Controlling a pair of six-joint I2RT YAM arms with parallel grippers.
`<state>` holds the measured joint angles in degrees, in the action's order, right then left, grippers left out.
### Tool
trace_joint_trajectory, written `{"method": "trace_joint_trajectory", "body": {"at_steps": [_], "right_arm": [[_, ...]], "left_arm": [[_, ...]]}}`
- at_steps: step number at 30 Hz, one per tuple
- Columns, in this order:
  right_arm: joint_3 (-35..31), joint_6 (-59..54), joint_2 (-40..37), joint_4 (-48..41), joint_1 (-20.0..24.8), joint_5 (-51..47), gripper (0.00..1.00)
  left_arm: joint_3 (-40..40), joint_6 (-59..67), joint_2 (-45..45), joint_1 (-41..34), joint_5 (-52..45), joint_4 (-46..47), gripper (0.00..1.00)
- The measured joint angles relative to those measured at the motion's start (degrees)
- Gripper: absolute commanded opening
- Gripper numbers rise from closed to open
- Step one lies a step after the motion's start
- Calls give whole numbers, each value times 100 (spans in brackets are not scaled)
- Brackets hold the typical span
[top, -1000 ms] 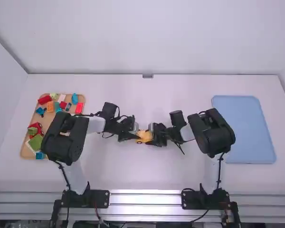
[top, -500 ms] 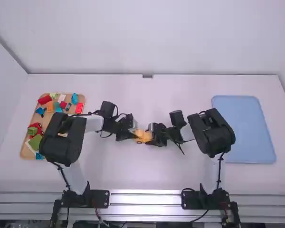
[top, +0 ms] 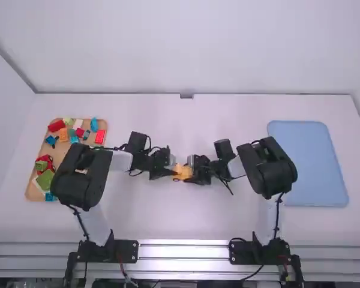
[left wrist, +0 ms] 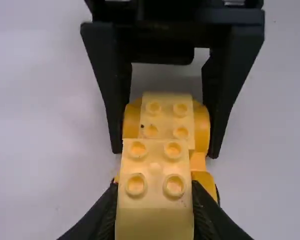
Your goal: Assemble lego blocks to make yellow taxi
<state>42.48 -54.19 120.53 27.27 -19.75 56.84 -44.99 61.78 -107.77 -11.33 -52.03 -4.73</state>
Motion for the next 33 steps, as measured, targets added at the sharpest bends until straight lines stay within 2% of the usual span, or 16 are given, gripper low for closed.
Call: {"method": "trace_joint_trajectory", "body": {"at_steps": [6, 27, 31, 32, 33], "right_arm": [[7, -15, 0, -11, 0, 2, 23], [4, -24, 0, -17, 31, 4, 23], [4, -24, 0, -20, 31, 4, 24], [4, -20, 0, -20, 31, 4, 24], [7, -22, 0, -22, 31, 4, 24]], "left_arm": [[-15, -48, 4, 33, -116, 208, 2], [-15, -48, 4, -63, -39, 63, 2], [-15, -50, 4, -63, -42, 74, 16], [-17, -50, 4, -66, -42, 70, 23], [-17, -52, 4, -63, -42, 70, 37]]}}
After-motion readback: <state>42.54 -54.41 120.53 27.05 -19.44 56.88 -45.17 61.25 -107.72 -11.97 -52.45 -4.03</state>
